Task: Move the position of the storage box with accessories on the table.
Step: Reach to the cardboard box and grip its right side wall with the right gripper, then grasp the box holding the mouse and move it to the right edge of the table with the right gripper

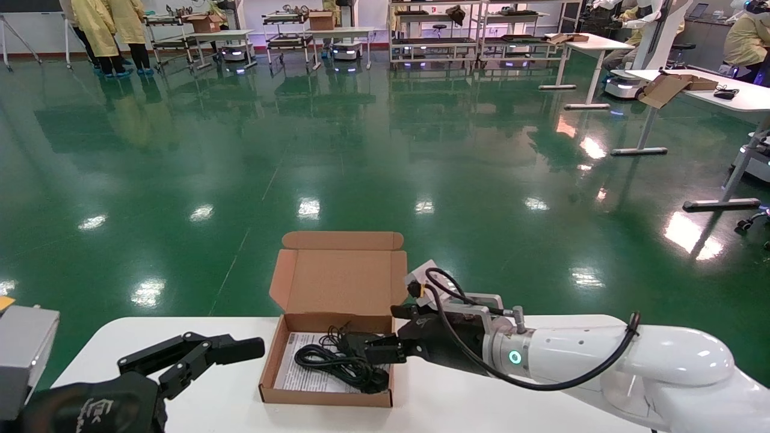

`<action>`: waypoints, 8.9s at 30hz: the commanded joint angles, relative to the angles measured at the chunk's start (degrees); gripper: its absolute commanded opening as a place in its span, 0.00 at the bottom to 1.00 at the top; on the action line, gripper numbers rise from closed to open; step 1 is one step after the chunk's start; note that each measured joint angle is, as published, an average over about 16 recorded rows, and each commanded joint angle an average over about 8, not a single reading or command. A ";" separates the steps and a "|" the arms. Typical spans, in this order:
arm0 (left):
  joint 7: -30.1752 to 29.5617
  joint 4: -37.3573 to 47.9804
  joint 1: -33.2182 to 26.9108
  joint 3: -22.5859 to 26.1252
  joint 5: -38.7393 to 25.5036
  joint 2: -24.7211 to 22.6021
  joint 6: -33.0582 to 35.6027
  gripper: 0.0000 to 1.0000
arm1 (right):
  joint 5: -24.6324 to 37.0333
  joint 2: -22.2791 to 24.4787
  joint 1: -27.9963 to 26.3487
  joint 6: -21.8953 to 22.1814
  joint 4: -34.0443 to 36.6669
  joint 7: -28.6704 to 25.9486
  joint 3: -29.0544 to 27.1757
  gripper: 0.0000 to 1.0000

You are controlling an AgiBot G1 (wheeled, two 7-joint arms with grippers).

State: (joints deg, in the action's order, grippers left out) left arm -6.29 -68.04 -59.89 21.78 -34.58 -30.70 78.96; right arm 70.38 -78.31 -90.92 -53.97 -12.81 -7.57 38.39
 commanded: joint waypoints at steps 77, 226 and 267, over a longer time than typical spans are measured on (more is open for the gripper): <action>0.00 0.02 0.01 -0.01 0.01 0.00 -0.02 1.00 | -5.63 0.00 5.94 30.55 -12.31 -45.48 20.57 1.00; 0.00 0.02 0.01 -0.01 0.01 0.00 -0.02 1.00 | 6.61 51.04 1.32 44.54 -46.23 -66.07 51.93 0.00; 0.00 0.02 0.01 -0.01 0.01 0.00 -0.02 1.00 | 3.45 42.37 10.38 47.91 -33.31 -54.88 46.82 1.00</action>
State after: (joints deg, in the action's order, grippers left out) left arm -6.28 -68.02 -59.87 21.77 -34.58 -30.70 78.94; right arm 73.90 -35.69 -80.45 -6.04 -46.48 -62.37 85.21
